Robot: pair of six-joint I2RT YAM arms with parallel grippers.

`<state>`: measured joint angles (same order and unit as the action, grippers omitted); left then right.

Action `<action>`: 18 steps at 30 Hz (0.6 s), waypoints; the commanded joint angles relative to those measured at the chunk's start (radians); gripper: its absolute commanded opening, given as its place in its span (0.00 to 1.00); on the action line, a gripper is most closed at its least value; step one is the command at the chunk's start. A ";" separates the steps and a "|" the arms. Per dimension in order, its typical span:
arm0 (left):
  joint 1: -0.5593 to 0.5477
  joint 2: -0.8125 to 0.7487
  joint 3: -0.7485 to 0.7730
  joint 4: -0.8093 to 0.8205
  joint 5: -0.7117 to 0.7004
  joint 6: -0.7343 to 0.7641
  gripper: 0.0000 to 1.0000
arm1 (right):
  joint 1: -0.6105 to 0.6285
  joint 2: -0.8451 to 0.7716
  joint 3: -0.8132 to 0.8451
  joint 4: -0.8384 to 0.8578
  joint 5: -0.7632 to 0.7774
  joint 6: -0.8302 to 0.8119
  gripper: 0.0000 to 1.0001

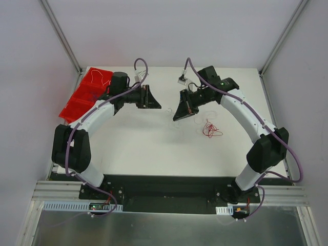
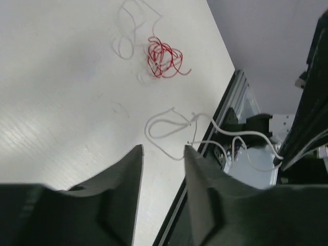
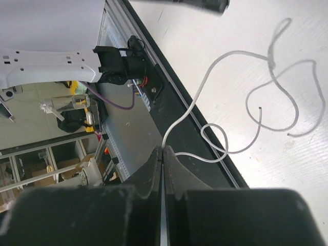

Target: Untangle the cables

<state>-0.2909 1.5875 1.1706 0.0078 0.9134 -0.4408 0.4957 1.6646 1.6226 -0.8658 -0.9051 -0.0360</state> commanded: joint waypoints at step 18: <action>-0.048 0.126 0.017 0.158 0.249 -0.087 0.40 | 0.009 0.007 0.039 0.079 -0.147 0.033 0.00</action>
<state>-0.3340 1.7149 1.1694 0.1005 1.0966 -0.5186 0.4999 1.6821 1.6234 -0.8089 -1.0153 -0.0071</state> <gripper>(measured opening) 0.420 0.007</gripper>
